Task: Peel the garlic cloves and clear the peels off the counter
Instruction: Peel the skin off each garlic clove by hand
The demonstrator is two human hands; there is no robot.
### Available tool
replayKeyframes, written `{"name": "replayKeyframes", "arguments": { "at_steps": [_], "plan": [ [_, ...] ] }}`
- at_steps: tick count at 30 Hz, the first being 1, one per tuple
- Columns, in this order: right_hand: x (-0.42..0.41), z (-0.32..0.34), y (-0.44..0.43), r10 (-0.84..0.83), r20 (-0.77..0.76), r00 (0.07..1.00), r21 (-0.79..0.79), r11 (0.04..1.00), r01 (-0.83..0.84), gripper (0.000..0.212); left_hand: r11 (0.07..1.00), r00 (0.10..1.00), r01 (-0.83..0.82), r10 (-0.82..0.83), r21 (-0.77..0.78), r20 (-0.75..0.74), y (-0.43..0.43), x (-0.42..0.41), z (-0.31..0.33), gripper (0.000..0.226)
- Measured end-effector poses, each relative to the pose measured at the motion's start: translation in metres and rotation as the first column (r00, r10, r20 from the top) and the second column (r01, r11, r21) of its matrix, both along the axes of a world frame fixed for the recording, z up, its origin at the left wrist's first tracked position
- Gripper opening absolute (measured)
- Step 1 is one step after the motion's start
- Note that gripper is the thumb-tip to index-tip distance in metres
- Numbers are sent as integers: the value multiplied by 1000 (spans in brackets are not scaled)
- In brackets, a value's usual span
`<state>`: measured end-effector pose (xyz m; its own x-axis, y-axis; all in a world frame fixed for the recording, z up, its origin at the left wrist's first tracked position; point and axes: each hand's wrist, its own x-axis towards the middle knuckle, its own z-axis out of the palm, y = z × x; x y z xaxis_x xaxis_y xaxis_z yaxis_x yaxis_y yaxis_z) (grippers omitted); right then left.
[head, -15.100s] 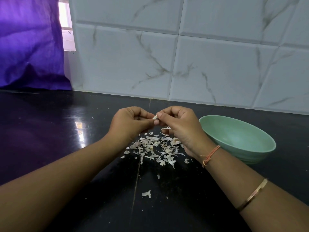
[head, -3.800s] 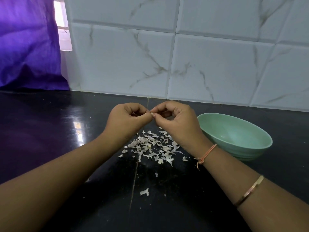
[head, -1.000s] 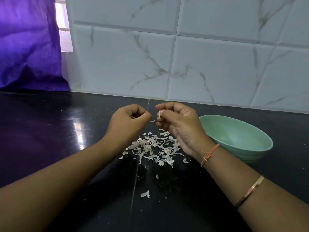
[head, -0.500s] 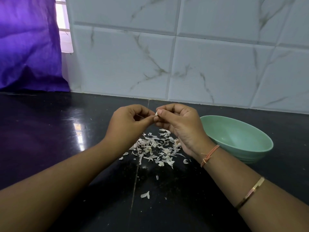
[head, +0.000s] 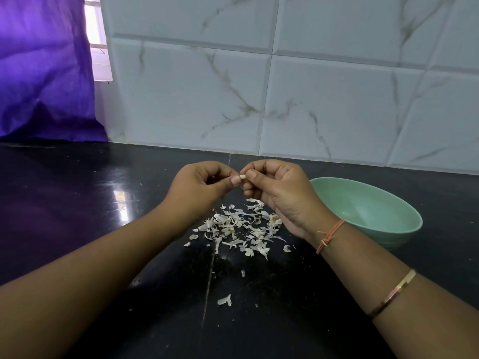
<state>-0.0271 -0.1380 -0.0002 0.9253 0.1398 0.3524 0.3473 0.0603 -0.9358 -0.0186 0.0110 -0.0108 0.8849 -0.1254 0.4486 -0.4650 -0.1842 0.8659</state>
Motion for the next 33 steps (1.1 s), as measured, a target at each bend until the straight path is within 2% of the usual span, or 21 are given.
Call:
{"name": "replayKeyframes", "arguments": {
  "at_steps": [7, 9, 11, 17, 22, 29, 33],
  "plan": [
    [-2, 3, 1, 52, -102, 993, 133, 990, -38, 19, 999, 1000, -14, 14, -41, -10, 1, 4, -3, 10],
    [-3, 2, 0, 62, -56, 997, 73, 996, -58, 12, 998, 1000, -20, 20, -58, -12, 1, 5, -3, 11],
    [-3, 1, 0, 49, 24, 999, -44, 998, -48, 14, 998, 1000, -17, 16, -63, -17, 1, 5, -3, 10],
    [1, 0, -1, -128, 261, 957, -333, 918, 214, 20, 999, 1000, -12, 11, -49, -15, 0, 4, -2, 11],
    [1, -1, -2, -63, 335, 940, -336, 924, 182, 24, 997, 998, 34, -38, -72, -57, 1, 4, -2, 14],
    [3, -1, -3, -86, 254, 963, -232, 962, 147, 15, 991, 991, 97, -105, -94, -86, 0, 2, 1, 15],
    [4, -4, -2, -113, 268, 957, -233, 956, 178, 14, 988, 990, 94, -106, -120, -95, 0, 2, 0, 18]
  ]
}}
